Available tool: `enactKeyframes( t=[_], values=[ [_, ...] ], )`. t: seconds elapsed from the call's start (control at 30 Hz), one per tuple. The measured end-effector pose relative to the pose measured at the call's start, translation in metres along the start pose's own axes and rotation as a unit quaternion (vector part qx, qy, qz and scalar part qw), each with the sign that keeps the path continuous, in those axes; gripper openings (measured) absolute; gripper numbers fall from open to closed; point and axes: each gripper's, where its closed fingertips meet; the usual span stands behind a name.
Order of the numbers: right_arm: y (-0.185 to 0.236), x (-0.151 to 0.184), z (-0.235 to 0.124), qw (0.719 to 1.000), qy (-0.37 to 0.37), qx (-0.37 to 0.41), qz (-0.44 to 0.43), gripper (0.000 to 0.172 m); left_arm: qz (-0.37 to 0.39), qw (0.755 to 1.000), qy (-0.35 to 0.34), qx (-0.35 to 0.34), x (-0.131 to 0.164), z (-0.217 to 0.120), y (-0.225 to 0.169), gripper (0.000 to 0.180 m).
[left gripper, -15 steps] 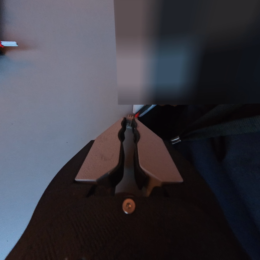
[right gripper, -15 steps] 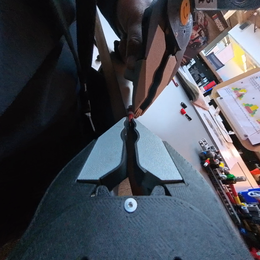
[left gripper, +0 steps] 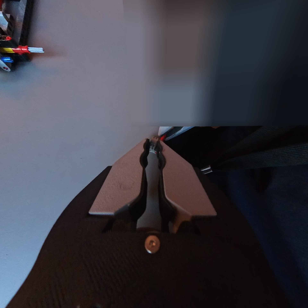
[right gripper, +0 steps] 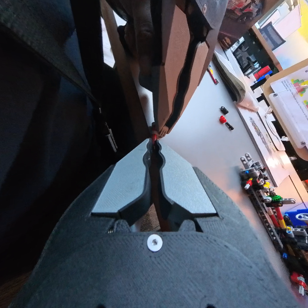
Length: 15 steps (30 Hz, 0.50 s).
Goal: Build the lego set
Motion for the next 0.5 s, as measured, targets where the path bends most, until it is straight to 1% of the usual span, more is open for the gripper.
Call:
enactKeyframes(
  t=[0.33,0.5],
  values=[
    [0.0010,-0.0021,0.0032,1.000,0.002,0.001,-0.010,0.001,-0.007,1.000,-0.007,-0.013,-0.0018,-0.0015,0.0005,0.006],
    [0.0012,-0.0032,0.0041,1.000,-0.008,-0.005,0.004,0.001,-0.009,1.000,-0.009,-0.012,-0.0017,-0.0022,0.0007,0.005]
  ],
)
Point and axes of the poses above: each gripper's, where its closed fingertips meet, z out along the fingers, x out of its underside, y = z × x across the jaws, and after that the axes turned 4 degrees about -y, right-handed
